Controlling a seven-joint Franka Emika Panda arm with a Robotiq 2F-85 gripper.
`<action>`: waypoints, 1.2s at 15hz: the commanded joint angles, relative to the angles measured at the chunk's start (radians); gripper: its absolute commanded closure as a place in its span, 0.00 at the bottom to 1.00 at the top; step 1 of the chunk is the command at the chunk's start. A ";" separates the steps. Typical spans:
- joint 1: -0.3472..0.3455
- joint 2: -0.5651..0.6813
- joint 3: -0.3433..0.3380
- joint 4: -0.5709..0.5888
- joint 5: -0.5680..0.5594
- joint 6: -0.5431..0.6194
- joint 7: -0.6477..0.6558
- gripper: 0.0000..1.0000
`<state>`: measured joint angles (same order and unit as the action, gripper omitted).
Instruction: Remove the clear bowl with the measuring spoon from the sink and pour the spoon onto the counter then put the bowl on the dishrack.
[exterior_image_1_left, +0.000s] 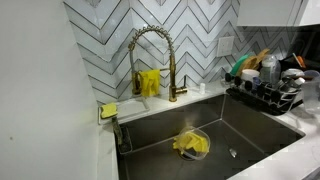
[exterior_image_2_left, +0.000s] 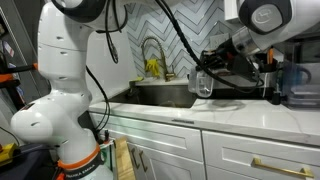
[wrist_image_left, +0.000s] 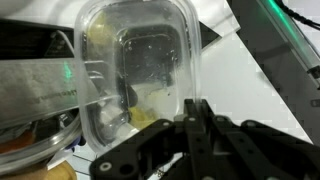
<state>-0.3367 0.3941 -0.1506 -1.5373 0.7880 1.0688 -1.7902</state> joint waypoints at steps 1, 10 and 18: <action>0.049 -0.049 -0.002 0.069 -0.112 0.041 0.062 0.98; 0.093 -0.103 0.029 0.135 -0.451 0.288 -0.048 0.98; 0.107 -0.182 0.015 0.013 -0.667 0.537 0.072 0.98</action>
<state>-0.2460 0.2825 -0.1266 -1.4192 0.1942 1.5290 -1.7920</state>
